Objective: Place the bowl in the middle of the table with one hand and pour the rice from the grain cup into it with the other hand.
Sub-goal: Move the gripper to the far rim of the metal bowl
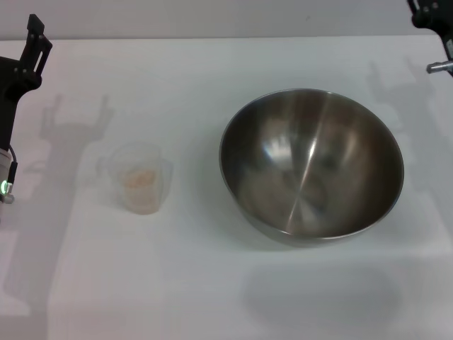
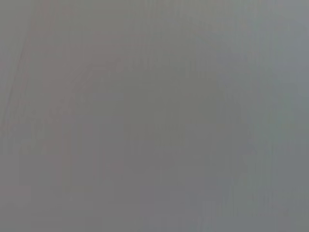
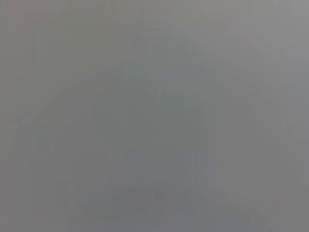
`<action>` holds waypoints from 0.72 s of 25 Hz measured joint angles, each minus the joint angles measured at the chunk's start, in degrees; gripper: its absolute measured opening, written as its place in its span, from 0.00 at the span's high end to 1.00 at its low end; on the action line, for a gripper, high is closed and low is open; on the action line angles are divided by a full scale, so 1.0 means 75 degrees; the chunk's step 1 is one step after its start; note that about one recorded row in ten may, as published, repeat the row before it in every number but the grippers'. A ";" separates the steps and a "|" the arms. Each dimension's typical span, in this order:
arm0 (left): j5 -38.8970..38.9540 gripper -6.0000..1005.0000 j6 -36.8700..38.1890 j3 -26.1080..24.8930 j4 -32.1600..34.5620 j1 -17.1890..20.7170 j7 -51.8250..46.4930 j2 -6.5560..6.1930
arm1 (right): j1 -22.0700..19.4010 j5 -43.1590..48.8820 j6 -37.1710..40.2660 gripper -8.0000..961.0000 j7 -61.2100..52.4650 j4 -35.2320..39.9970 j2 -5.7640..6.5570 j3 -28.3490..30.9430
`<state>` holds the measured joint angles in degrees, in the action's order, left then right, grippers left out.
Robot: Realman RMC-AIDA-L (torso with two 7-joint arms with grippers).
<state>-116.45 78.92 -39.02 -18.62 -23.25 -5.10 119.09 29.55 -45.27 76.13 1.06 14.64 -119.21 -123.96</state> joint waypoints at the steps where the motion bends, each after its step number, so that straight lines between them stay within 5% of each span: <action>1: 0.0006 0.13 -0.0021 -0.0001 0.0016 -0.0008 0.0000 0.0000 | 0.0000 0.0067 -0.0213 0.28 0.0000 0.0108 0.0008 0.0022; 13: 0.0012 0.13 -0.0059 -0.0089 0.0132 0.0005 0.0000 -0.0009 | -0.0327 0.0467 -0.2121 0.28 -0.0069 0.1718 0.0192 0.0199; 18: 0.0011 0.13 -0.0059 -0.0096 0.0186 0.0009 0.0000 -0.0016 | -0.0993 0.1747 -0.4363 0.28 -0.0106 0.3685 0.0222 0.1325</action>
<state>-116.37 78.48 -39.74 -17.23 -23.19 -5.10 118.97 22.10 -32.17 43.41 0.27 42.28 -117.55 -114.03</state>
